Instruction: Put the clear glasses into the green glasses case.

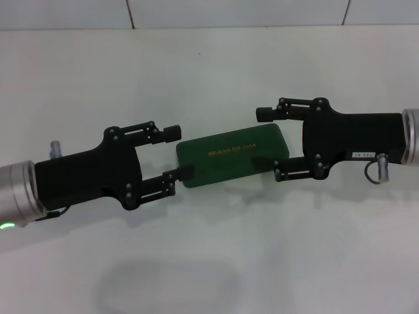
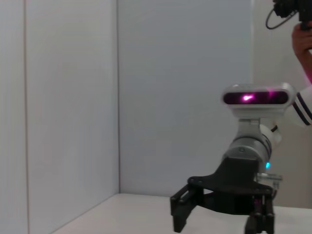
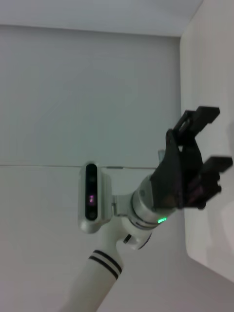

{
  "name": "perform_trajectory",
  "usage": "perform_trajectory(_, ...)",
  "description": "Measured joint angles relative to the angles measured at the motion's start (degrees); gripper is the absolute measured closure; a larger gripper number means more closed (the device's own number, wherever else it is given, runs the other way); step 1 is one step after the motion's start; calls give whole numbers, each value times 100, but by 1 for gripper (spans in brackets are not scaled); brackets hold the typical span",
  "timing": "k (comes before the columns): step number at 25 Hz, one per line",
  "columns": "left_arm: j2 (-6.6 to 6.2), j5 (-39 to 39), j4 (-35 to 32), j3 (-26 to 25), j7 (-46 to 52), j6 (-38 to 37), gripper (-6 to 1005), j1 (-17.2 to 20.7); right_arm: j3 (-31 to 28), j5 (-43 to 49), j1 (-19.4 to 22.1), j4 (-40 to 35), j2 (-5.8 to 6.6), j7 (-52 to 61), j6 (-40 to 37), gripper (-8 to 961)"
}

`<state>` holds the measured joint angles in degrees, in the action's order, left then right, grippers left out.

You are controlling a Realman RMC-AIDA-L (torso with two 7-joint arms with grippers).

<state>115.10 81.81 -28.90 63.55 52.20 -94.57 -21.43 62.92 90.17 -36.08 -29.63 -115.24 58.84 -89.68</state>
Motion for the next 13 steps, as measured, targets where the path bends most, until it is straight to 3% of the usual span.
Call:
perform_trajectory(5, 3, 30, -2, -35, 91, 8, 366, -33, 0, -3, 15, 2, -10, -4, 13, 168)
perform_trajectory(10, 47, 29, -12, -44, 41, 47, 139, -35, 4, -3, 15, -5, -10, -4, 26, 168)
perform_trajectory(13, 65, 30, -45, -25, 21, 42, 139, -20, 28, 3, 14, -16, -9, -5, 81, 168)
